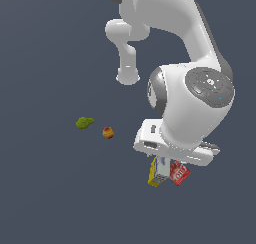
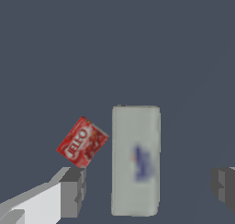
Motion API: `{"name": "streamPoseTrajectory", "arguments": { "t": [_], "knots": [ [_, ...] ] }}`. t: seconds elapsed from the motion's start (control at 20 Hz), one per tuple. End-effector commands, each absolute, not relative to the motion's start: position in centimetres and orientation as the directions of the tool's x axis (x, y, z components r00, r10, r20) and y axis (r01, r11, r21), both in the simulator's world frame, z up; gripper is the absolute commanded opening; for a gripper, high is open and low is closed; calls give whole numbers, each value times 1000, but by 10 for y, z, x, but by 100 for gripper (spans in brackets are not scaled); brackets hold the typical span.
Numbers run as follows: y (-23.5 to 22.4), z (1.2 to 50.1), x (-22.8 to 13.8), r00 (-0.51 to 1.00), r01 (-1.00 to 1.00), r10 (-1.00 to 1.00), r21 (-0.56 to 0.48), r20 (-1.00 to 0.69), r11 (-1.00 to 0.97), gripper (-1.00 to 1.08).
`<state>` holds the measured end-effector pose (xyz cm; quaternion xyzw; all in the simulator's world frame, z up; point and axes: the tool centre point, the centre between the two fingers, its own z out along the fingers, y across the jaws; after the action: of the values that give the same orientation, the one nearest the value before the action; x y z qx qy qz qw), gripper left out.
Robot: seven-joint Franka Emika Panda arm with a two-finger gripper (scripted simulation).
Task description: Pick up a designated object from a clutter of objects.
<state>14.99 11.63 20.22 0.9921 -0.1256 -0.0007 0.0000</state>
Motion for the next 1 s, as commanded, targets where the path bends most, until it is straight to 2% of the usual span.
{"name": "streamPoseTrajectory", "arguments": {
  "t": [0.0,0.55,0.9,0.95],
  "knots": [
    [116,201,150,968,-250,-250,0,-1,-968,100],
    [116,157,149,968,-252,-252,0,0,-968,100],
    [116,152,151,968,-252,-252,0,0,-968,100],
    [116,152,151,968,-252,-252,0,0,-968,-100]
  ]
}}
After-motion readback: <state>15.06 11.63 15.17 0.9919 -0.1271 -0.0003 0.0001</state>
